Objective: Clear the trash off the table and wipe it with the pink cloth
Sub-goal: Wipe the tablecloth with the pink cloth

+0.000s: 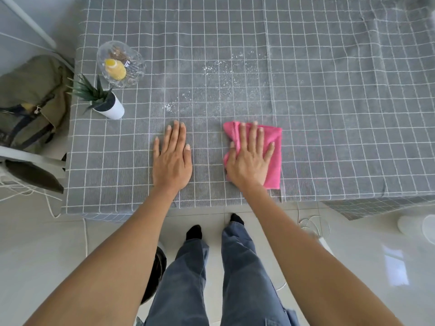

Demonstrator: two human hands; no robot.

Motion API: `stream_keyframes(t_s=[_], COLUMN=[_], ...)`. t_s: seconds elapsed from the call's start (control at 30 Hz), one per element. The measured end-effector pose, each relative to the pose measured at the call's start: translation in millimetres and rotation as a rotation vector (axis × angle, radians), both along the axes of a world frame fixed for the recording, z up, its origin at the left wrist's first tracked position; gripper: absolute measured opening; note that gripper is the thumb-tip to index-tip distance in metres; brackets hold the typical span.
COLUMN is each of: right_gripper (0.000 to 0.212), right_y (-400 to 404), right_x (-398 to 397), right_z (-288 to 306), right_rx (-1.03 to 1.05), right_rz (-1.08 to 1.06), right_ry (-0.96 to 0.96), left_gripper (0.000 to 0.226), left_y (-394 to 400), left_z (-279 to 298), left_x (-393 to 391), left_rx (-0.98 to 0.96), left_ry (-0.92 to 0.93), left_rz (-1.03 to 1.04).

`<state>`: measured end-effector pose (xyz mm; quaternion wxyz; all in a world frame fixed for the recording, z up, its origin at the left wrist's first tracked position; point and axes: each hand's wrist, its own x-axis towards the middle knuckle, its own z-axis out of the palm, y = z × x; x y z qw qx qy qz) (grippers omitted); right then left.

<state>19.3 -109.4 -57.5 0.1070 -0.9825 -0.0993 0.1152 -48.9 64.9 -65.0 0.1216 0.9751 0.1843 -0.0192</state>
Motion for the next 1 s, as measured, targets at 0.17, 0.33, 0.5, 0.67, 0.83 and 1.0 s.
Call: stream_keyframes(t_s=[0.17,0.33,0.5,0.67,0.83,1.0], right_gripper=[0.058,0.055,0.053,0.057,0.058,0.056], right_y=[-6.2,-58.5,-80.7,-45.5,7.2,-11.6], right_x=[-4.9,37.1,54.5,30.0,-23.4,-11.1], right_z=[-1.2,-1.2,0.5,1.7,-1.5,-2.7], right_rx=[0.049,-0.037,-0.008,-0.056,0.012,0.041], right_rz=[0.321,0.283,0.044,0.133,0.401,0.448], right_ry=[-0.024,-0.048,-0.011,0.021,0.000,-0.028], left_gripper=[0.055,0.056,0.056,0.055,0.055,0.055], left_y=[0.1,1.0,1.4,0.0,-0.2,0.8], left_z=[0.2,0.6,0.8,0.0,1.0,2.4], left_x=[0.2,-0.7,-1.2,-0.3,-0.3,-0.6], left_rx=[-0.007,-0.003,0.004,0.008,0.007,-0.007], left_ry=[-0.004,0.005,0.003,-0.004,-0.005,-0.004], left_rz=[-0.003,-0.010,-0.009,-0.003,0.000,-0.005])
